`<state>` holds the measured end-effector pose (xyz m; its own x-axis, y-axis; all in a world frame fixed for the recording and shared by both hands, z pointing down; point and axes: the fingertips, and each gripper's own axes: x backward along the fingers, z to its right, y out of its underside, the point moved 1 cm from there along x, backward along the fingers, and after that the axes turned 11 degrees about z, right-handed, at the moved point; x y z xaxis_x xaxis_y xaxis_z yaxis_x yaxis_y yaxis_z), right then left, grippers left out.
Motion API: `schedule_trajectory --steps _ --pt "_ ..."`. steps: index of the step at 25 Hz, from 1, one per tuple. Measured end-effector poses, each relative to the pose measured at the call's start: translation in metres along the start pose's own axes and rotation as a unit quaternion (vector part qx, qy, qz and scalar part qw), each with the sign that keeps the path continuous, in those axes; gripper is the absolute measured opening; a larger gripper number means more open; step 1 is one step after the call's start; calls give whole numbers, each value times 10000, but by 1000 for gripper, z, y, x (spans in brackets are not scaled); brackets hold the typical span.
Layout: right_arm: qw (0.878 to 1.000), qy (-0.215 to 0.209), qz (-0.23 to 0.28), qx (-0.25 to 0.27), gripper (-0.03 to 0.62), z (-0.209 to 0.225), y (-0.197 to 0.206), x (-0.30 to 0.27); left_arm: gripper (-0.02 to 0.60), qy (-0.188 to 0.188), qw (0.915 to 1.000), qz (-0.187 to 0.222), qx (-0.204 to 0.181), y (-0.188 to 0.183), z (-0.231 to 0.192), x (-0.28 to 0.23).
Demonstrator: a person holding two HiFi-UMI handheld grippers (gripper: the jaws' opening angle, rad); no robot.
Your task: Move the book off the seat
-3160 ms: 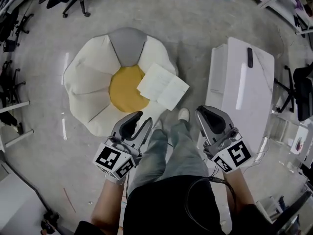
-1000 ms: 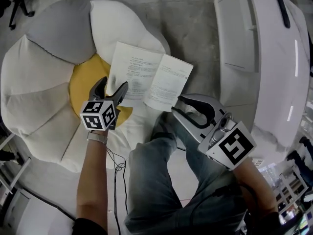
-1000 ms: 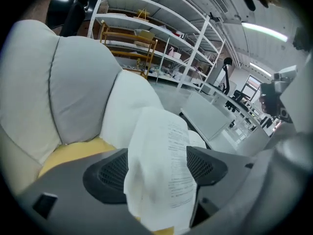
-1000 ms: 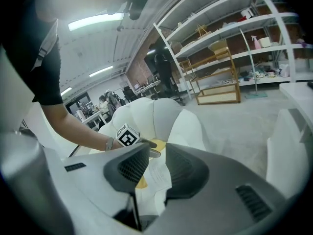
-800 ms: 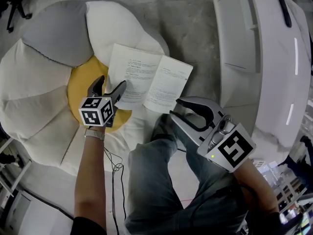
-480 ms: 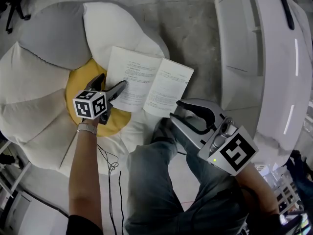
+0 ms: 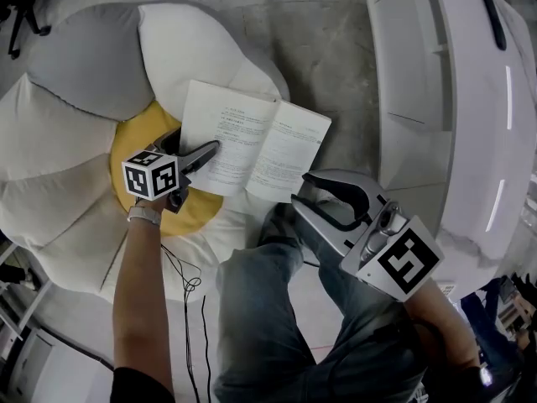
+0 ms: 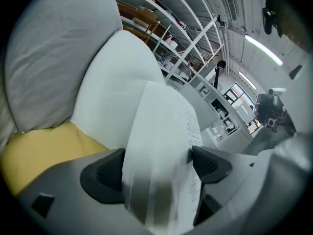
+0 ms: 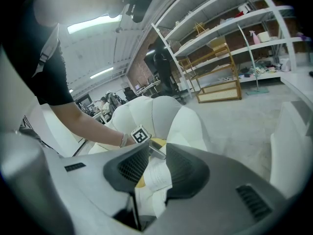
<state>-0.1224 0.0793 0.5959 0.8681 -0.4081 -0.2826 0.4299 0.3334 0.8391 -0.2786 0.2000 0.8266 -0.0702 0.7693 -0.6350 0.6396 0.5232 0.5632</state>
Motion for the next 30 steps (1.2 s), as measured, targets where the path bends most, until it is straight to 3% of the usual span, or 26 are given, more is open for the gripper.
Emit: schedule_trajectory --steps 7,11,18,30 --pt "9999 -66 101 -33 94 0 3 3 425 -36 9997 -230 -82 6 11 5" --pt "9999 -127 61 -45 94 -2 5 4 386 -67 9993 -351 -82 8 14 11" --pt "9998 -117 128 -107 94 2 3 7 326 530 9971 -465 290 6 32 15" --pt "9992 -116 87 -370 94 -4 7 14 219 543 9975 -433 163 4 54 19"
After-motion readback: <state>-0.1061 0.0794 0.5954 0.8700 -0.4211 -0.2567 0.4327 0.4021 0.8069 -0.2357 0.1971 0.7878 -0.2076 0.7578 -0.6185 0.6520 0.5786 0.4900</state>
